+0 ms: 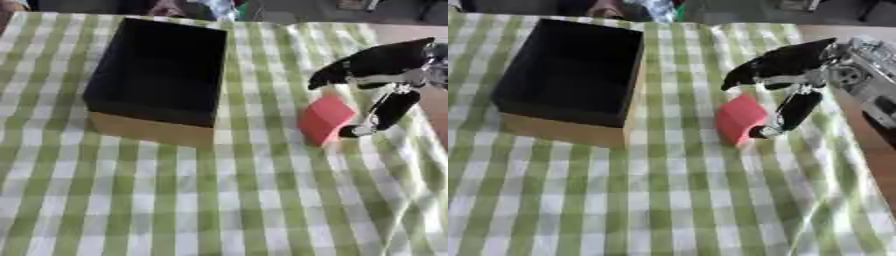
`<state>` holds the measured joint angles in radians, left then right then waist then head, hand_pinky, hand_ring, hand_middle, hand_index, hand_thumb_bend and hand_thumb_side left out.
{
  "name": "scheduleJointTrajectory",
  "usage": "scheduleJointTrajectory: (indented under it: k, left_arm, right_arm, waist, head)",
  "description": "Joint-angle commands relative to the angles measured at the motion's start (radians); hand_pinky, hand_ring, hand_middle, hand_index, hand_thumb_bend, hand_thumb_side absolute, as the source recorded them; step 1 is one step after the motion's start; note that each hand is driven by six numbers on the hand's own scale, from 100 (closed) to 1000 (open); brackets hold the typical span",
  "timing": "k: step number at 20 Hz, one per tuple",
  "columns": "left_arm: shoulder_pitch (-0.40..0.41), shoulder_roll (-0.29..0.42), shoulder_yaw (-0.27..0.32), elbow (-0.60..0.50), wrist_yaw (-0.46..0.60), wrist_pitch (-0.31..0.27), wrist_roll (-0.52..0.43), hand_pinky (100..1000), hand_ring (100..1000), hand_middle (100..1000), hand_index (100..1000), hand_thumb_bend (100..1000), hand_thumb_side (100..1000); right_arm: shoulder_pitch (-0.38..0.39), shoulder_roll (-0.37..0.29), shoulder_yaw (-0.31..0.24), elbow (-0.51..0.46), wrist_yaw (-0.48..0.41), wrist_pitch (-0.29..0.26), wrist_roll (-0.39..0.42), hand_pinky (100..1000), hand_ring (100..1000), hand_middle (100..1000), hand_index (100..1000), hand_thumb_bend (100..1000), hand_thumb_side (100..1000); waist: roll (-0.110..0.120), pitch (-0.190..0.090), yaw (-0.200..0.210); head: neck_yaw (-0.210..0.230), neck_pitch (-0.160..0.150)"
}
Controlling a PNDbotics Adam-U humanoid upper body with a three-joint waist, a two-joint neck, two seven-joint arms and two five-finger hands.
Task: Pick up objects on the table and place them in the box.
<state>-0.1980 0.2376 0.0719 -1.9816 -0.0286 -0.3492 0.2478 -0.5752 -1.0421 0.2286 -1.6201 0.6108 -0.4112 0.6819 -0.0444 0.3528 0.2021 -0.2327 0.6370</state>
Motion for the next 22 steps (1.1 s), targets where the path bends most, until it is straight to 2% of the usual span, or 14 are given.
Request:
scheduleJointTrajectory:
  k: [1,5,10,15,17,18,19,22]
  left_arm:
    - [-0.011,0.01,-0.002,-0.018,-0.004,0.0,-0.008,825,527,652,761,185,780]
    - [-0.012,0.006,-0.002,-0.018,-0.004,0.001,-0.01,827,527,651,759,182,781]
    - [-0.014,0.005,-0.002,-0.018,-0.006,0.001,-0.013,827,528,650,755,180,780]
    - [-0.014,0.004,-0.003,-0.018,-0.007,0.003,-0.017,828,528,648,754,177,781]
    - [-0.014,0.004,-0.003,-0.018,-0.007,0.004,-0.019,828,529,648,754,177,782]
    - [-0.014,0.004,-0.003,-0.018,-0.006,0.004,-0.019,828,529,648,754,177,782]
    - [-0.014,0.004,-0.004,-0.018,-0.006,0.004,-0.02,828,529,647,753,178,782]
    - [-0.014,0.005,-0.003,-0.018,-0.005,0.005,-0.02,828,529,647,753,177,783]
  right_arm:
    - [-0.026,-0.008,-0.012,0.027,0.04,0.006,-0.03,856,945,958,1000,380,578]
    - [-0.041,0.016,0.0,0.087,0.079,-0.006,-0.042,852,938,933,1000,376,559]
    - [-0.04,0.027,0.015,0.101,0.083,-0.04,-0.027,854,930,899,1000,372,537]
    - [-0.043,0.031,0.017,0.111,0.089,-0.051,0.001,851,920,871,1000,348,518]
    - [-0.046,0.035,0.015,0.117,0.093,-0.046,0.003,846,907,830,1000,317,494]
    - [-0.048,0.037,0.015,0.12,0.093,-0.042,0.0,842,902,818,1000,282,513]
    - [-0.05,0.039,0.014,0.121,0.092,-0.037,-0.006,833,890,782,1000,295,475]
    - [-0.054,0.043,0.01,0.118,0.089,-0.021,-0.041,814,862,705,920,255,437]
  waist:
    - [-0.013,-0.001,0.004]
    - [-0.016,0.004,0.011]
    - [-0.016,0.006,0.011]
    - [-0.018,0.006,0.012]
    - [-0.018,0.006,0.012]
    - [-0.018,0.006,0.011]
    - [-0.018,0.005,0.011]
    - [-0.018,0.003,0.01]
  head:
    - [-0.007,-0.014]
    - [-0.015,-0.019]
    - [-0.014,-0.012]
    - [-0.015,-0.014]
    - [-0.016,-0.015]
    - [-0.016,-0.016]
    - [-0.016,-0.016]
    - [-0.015,-0.018]
